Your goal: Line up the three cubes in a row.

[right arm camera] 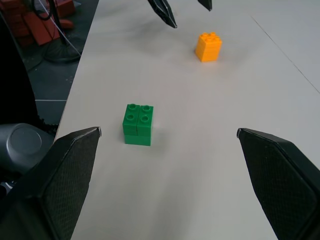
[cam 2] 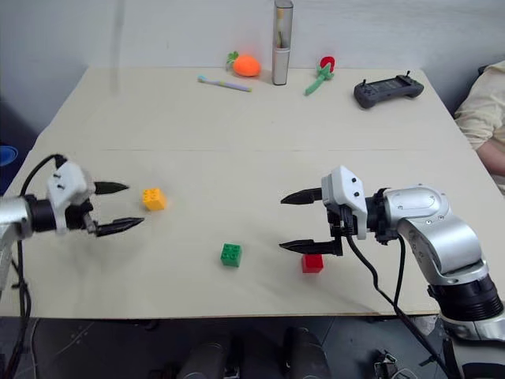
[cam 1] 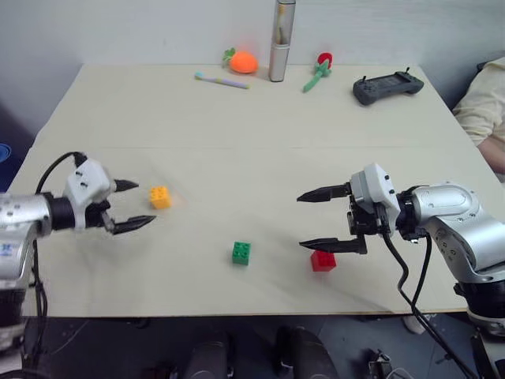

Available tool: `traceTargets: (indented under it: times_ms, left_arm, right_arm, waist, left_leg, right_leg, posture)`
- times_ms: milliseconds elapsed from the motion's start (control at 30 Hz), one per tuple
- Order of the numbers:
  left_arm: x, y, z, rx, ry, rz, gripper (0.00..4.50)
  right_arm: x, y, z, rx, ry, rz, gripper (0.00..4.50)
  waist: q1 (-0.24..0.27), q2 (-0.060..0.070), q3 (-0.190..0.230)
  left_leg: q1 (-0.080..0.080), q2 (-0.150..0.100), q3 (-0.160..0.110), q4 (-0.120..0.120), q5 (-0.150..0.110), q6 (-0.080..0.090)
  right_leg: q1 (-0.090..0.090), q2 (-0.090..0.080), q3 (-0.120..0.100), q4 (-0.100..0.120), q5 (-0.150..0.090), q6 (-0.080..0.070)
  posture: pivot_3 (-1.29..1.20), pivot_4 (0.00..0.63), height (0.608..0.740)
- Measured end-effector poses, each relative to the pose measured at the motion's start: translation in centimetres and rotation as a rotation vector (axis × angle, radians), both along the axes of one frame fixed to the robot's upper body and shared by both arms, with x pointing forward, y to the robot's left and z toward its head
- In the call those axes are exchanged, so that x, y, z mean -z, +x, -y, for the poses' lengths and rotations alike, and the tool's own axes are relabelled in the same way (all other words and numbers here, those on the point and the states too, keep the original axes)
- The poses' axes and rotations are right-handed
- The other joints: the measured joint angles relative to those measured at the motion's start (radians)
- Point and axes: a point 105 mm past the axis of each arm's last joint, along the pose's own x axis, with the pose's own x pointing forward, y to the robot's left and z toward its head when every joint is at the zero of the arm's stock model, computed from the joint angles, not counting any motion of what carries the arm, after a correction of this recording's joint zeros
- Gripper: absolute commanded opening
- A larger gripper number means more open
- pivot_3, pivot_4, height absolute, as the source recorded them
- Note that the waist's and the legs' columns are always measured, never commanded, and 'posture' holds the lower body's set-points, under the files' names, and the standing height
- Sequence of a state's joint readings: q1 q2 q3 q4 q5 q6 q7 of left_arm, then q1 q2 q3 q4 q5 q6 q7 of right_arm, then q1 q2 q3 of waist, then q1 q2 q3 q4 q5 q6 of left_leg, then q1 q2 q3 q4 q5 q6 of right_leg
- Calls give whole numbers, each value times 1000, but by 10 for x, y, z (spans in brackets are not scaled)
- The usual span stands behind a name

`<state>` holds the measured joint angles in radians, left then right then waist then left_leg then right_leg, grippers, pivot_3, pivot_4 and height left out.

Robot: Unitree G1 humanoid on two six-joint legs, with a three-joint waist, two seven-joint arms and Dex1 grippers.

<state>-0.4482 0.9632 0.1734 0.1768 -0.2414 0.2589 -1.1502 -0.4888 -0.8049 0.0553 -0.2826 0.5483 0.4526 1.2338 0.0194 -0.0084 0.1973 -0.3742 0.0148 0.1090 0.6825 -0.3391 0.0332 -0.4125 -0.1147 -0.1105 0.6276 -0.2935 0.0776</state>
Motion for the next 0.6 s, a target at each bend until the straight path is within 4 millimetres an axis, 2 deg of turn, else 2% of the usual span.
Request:
traceTargets:
  times_ms: [267,500,600]
  left_arm:
    - [10,37,-6,87,155,-84,4486]
    - [25,53,0,117,209,-130,4486]
    - [31,57,1,120,229,-154,3962]
  right_arm:
    - [1,-9,0,48,11,32,4500]
    - [2,-15,2,85,18,40,4500]
    - [1,-16,3,98,22,43,4500]
  waist:
    - [-9,-1,0]
    - [-11,-1,0]
    - [-13,-2,0]
  left_leg:
    - [-1,0,7,1,0,3]
    - [-1,0,8,1,0,4]
    - [-1,0,7,1,0,4]
  right_leg:
    - [-2,5,-5,0,1,2]
    - [-2,3,-5,0,2,3]
    - [-2,3,-5,0,2,3]
  posture:
    - [0,150,740]
    - [0,150,740]
    - [0,150,740]
